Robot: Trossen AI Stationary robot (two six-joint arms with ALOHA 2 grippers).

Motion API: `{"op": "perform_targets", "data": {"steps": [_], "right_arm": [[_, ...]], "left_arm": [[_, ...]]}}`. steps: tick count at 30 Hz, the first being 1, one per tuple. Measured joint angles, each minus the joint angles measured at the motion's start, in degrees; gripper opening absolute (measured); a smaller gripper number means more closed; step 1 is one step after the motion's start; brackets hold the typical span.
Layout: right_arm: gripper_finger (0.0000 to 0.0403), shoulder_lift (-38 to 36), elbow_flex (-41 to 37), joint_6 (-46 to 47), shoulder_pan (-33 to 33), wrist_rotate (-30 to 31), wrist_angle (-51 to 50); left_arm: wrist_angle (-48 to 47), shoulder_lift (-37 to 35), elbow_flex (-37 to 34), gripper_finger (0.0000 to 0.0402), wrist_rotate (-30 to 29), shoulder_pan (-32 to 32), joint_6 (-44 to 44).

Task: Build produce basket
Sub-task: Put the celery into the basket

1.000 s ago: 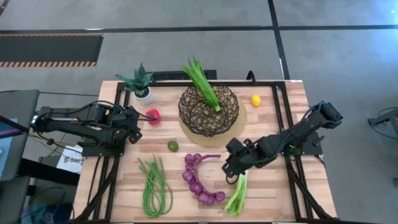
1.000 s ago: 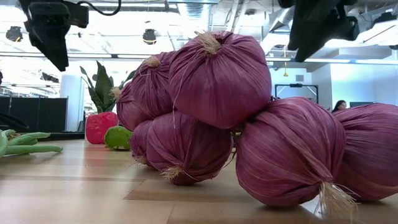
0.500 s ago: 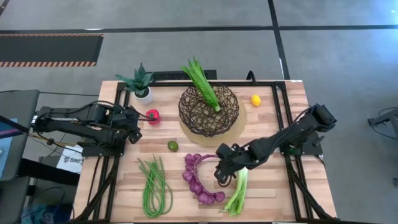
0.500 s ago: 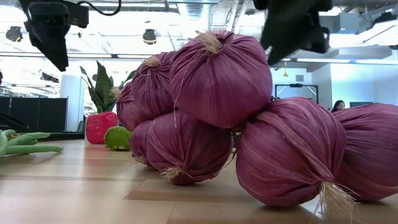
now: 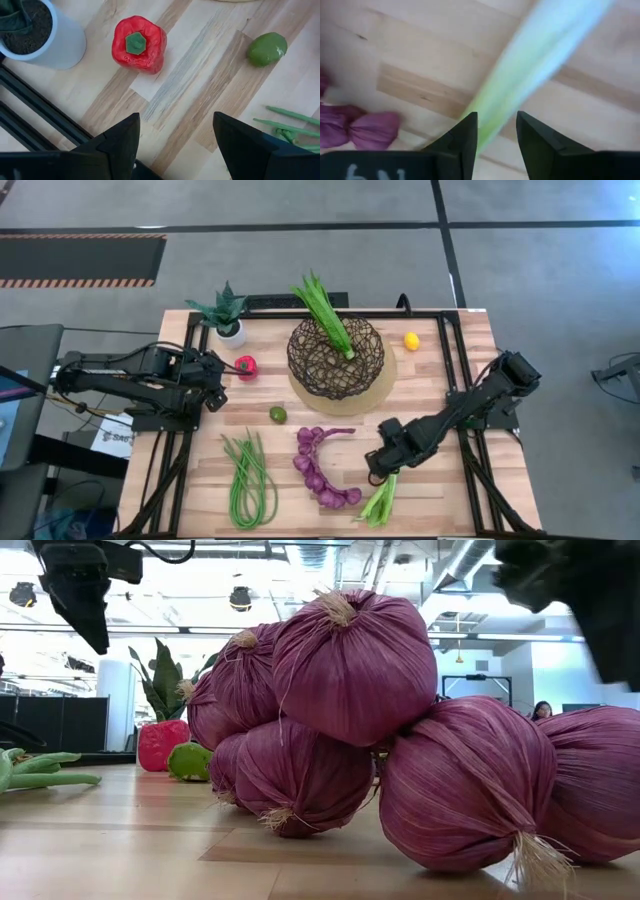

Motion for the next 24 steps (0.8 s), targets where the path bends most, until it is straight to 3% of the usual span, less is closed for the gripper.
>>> {"op": "perform_targets", "data": {"steps": [13, 24], "right_arm": [[0.0239, 0.0, -1.3, 1.9, -3.0, -1.0, -5.7], [0.0261, 0.0, -7.1, -2.0, -7.4, -1.1, 4.4]], "left_arm": [[0.0, 0.0, 0.0, 0.0238, -1.3, 0.0, 3.8], [0.0, 0.0, 0.0, 0.0238, -1.2, 0.0, 4.4]]}}
